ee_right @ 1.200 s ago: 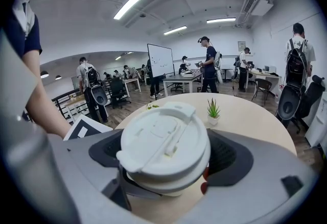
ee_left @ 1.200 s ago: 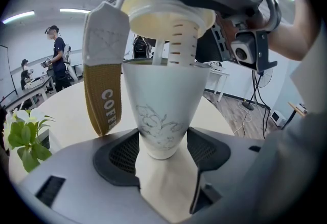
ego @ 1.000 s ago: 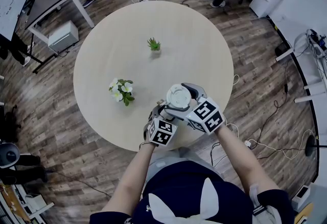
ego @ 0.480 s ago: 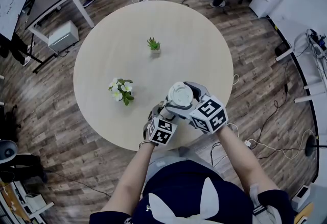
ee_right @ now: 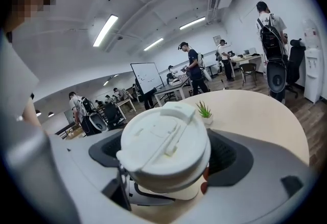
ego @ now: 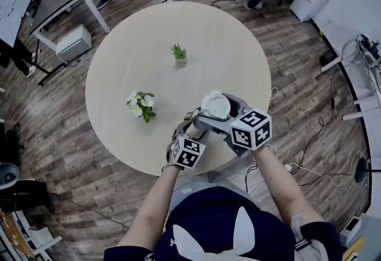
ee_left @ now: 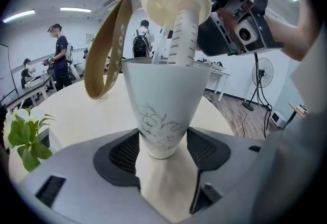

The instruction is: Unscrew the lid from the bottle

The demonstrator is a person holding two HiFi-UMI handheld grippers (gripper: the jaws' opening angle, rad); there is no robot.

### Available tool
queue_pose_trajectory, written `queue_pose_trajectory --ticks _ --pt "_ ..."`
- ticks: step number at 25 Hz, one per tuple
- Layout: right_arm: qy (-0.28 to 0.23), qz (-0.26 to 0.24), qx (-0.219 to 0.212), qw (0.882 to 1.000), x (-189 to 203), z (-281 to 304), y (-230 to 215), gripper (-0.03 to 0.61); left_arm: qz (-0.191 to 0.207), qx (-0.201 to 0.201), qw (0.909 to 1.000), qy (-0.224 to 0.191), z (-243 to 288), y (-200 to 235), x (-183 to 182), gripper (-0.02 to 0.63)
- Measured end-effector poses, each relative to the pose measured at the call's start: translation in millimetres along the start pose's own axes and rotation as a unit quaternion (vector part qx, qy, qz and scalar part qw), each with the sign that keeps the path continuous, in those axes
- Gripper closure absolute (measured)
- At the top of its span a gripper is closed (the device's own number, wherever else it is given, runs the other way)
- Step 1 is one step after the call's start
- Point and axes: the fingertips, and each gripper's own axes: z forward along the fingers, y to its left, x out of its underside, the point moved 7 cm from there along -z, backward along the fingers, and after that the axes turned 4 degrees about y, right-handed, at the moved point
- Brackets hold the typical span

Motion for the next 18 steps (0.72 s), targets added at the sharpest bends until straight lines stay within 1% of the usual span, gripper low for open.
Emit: queue_pose_trajectory --ticks 7,12,18 --pt "-0.024 0.067 -0.011 0.997 -2.7 -6.8 -4.9 0.109 -0.003 0.001 1.0 0.005 -2.1 1.3 -0.3 0.311" --pt "-0.042 0.115 -0.022 0.992 -4.4 -14.0 -10.5 0.109 0.0 0.003 0.9999 0.017 -2.0 1.2 -2.7 0.311" --pt "-0.06 0.165 -0.031 0.984 -3.9 -21.3 -16.2 0.109 0.001 0.003 0.9991 0.042 -1.3 2.4 -4.6 0.311"
